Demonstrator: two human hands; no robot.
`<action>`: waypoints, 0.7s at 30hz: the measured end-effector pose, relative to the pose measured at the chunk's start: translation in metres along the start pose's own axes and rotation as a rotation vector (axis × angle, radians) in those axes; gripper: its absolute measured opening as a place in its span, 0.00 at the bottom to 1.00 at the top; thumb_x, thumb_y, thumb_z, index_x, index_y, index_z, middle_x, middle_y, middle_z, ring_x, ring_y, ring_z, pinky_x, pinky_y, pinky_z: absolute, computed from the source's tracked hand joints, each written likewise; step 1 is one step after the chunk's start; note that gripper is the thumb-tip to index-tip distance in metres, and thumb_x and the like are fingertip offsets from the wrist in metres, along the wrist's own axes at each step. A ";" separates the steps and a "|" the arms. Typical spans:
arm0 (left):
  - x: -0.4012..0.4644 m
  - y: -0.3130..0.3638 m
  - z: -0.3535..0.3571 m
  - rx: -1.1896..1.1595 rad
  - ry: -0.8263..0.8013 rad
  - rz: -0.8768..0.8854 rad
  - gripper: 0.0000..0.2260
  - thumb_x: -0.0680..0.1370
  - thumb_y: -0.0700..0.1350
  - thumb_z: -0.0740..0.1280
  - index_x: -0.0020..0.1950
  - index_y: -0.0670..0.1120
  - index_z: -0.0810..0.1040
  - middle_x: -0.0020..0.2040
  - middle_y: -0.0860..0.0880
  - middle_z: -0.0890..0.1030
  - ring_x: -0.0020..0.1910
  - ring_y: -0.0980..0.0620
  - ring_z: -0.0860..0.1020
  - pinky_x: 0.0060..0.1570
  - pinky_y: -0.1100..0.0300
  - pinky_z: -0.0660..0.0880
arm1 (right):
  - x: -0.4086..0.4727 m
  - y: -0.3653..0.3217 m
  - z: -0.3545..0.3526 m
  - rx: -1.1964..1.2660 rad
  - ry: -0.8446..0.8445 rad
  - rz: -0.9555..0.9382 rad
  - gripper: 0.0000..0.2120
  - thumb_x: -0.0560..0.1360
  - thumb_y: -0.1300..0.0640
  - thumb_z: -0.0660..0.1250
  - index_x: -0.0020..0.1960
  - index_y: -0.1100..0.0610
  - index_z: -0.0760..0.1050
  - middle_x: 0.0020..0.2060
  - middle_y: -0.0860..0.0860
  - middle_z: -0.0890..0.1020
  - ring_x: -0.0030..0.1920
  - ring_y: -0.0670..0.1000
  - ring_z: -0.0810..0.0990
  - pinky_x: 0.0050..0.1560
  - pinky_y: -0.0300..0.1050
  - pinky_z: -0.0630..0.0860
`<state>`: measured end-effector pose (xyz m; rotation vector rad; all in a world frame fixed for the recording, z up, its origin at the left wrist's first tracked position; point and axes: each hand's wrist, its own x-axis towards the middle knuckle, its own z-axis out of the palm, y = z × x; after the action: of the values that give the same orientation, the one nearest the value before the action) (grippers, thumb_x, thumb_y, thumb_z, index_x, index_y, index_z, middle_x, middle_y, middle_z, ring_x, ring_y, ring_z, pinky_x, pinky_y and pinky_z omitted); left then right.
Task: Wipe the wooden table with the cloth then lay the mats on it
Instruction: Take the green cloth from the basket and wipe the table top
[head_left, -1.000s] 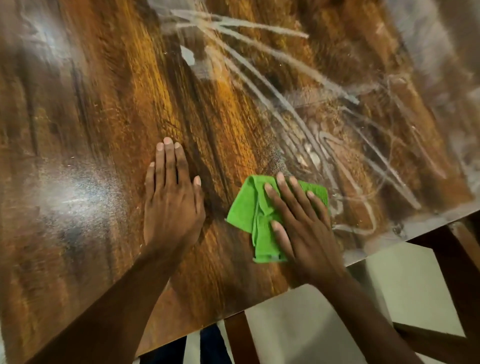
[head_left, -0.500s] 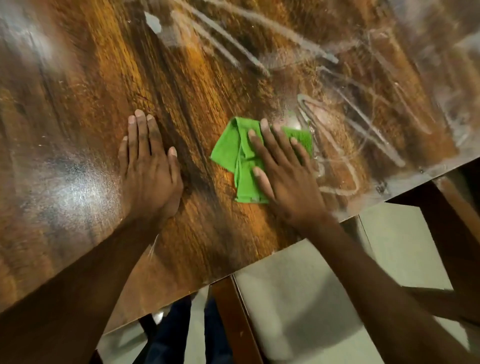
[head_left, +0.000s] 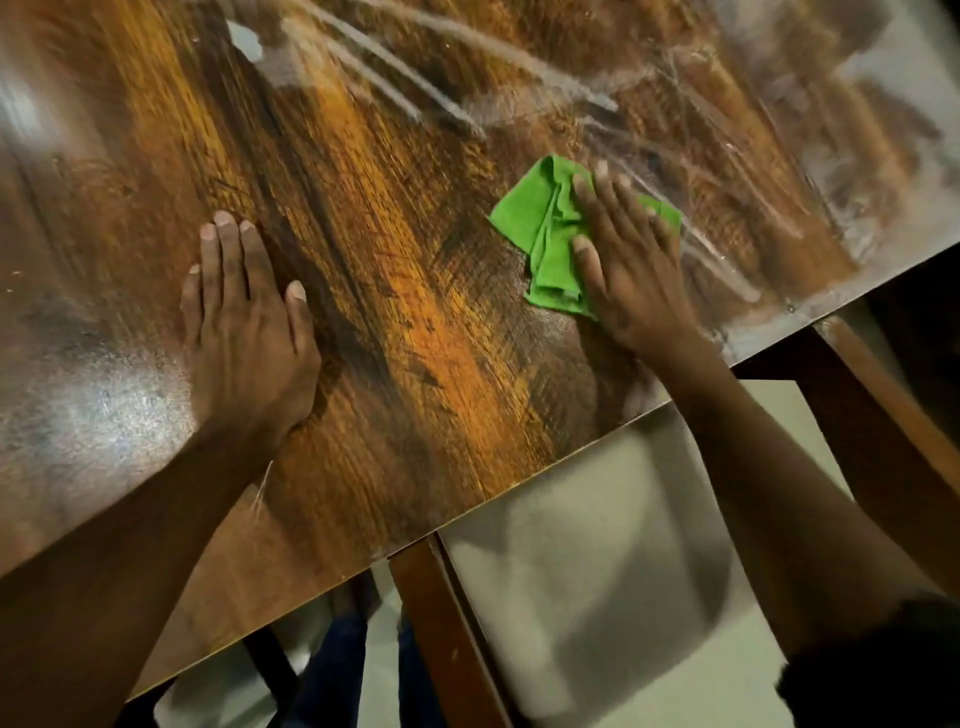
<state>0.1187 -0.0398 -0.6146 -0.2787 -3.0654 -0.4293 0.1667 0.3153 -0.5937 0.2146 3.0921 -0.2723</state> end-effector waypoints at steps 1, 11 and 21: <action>0.001 -0.001 0.000 -0.001 0.002 -0.001 0.28 0.89 0.52 0.48 0.86 0.40 0.49 0.87 0.41 0.49 0.87 0.45 0.47 0.85 0.44 0.48 | 0.015 0.001 0.001 0.007 0.003 0.016 0.30 0.88 0.41 0.45 0.88 0.49 0.50 0.87 0.50 0.50 0.87 0.51 0.47 0.84 0.56 0.50; -0.001 0.001 0.002 -0.011 0.047 0.007 0.29 0.88 0.52 0.48 0.86 0.40 0.50 0.87 0.41 0.51 0.87 0.45 0.49 0.84 0.44 0.49 | -0.110 -0.128 0.027 0.080 -0.051 -0.012 0.30 0.89 0.42 0.47 0.88 0.49 0.46 0.87 0.50 0.45 0.87 0.53 0.40 0.86 0.60 0.47; -0.001 -0.006 0.015 -0.054 0.093 0.012 0.28 0.89 0.54 0.47 0.87 0.43 0.48 0.87 0.42 0.51 0.87 0.45 0.48 0.84 0.43 0.48 | -0.096 0.031 0.006 0.027 0.114 0.309 0.28 0.89 0.43 0.45 0.88 0.47 0.49 0.87 0.48 0.50 0.87 0.49 0.46 0.84 0.59 0.53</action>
<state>0.1187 -0.0419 -0.6306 -0.2710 -2.9636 -0.5093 0.2666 0.3312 -0.6008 0.7226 3.1023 -0.2986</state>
